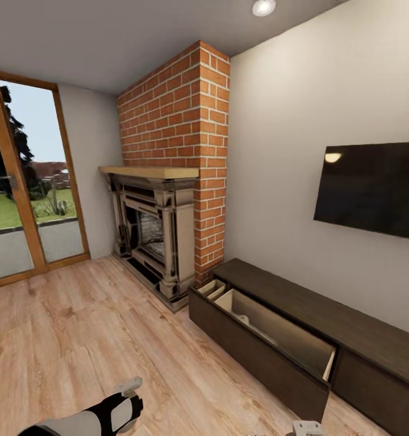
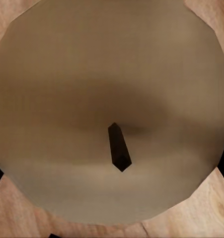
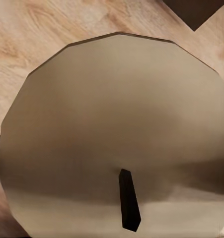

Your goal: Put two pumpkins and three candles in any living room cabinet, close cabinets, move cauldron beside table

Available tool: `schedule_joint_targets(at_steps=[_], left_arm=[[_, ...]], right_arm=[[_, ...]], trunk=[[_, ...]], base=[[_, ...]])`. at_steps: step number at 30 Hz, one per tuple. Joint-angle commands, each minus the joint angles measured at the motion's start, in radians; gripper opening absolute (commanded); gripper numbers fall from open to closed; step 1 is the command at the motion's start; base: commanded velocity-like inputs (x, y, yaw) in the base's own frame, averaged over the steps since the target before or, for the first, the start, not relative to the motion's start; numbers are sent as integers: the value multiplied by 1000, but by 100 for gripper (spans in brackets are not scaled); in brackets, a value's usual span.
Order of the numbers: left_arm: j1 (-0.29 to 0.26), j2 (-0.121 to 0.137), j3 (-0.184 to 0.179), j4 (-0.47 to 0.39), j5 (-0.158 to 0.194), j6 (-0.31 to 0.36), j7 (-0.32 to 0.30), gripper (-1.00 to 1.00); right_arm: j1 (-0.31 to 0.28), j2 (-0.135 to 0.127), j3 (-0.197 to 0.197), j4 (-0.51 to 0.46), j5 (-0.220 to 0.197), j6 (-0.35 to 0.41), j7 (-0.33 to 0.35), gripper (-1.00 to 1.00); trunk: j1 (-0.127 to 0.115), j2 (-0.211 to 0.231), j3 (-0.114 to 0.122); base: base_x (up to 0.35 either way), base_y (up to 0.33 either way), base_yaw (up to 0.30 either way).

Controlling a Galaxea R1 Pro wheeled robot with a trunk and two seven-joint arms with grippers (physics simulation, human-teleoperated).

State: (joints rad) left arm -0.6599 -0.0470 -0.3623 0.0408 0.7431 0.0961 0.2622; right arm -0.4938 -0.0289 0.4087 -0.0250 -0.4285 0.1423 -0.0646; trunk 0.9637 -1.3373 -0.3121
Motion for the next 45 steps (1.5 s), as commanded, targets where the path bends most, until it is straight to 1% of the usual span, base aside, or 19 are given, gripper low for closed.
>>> schedule_joint_targets(at_steps=[1,9,21,33,45], left_arm=[[-1,0,-9,1,5,3,2,-100],[-1,-1,-9,1,6,4,2,-100],[-1,-1,-9,1,6,5,2,-100],[-1,-1,-9,2,6,4,2,-100],[-1,0,-9,2,6,4,2,-100]], right_arm=[[0,0,9,-3,-9,7,-4,-100],[0,0,9,-3,-9,6,-4,-100],[0,0,10,-3,-9,6,-4,-100],[0,0,9,-3,-9,6,-4,-100],[0,0,9,-3,-10,6,-4,-100]], trunk=[[0,-1,-1],[0,-1,-1],[0,-1,-1],[0,-1,-1],[0,-1,-1]], base=[[1,256,-275],[0,315,-266],[0,326,-50],[2,327,-280],[122,326,-293]])
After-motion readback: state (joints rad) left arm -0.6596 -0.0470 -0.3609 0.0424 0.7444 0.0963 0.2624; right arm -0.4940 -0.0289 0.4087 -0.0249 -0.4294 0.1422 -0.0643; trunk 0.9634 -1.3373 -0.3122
